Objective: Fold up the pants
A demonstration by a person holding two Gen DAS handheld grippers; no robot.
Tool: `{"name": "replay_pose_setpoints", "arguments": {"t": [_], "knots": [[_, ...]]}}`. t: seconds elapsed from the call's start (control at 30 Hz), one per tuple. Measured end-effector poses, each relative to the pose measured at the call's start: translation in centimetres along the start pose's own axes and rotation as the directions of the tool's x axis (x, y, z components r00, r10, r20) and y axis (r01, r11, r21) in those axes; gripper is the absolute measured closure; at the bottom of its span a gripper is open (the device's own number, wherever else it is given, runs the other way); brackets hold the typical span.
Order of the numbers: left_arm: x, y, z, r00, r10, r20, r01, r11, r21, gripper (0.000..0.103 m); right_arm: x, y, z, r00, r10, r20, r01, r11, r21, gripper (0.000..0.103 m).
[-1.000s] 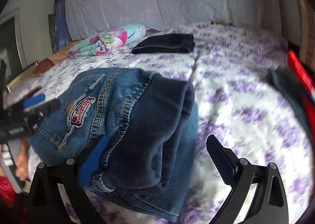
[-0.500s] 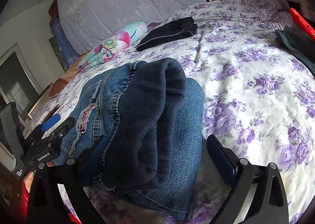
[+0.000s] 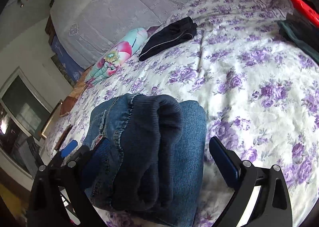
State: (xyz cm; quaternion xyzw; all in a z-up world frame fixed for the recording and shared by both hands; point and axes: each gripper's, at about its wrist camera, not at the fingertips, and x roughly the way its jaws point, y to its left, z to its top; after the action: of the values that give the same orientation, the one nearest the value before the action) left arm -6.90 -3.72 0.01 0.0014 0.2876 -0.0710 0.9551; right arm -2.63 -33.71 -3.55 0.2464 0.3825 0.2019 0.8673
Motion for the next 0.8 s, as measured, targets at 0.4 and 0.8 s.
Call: {"name": "replay_pose_setpoints", "arguments": {"t": [0.4, 0.8], "knots": [[0.7, 0.8, -0.1, 0.998, -0.052, -0.025, 0.051, 0.997, -0.050, 0.004, -5.0, 9.2, -1.9, 0.927, -0.081, 0.366, 0.219, 0.909, -0.354, 0.004], [0.2, -0.3, -0.4, 1.000, 0.025, 0.008, -0.025, 1.000, 0.016, 0.004, 2.7, 13.0, -2.5, 0.958, -0.209, 0.198, 0.284, 0.806, -0.520, 0.007]]}}
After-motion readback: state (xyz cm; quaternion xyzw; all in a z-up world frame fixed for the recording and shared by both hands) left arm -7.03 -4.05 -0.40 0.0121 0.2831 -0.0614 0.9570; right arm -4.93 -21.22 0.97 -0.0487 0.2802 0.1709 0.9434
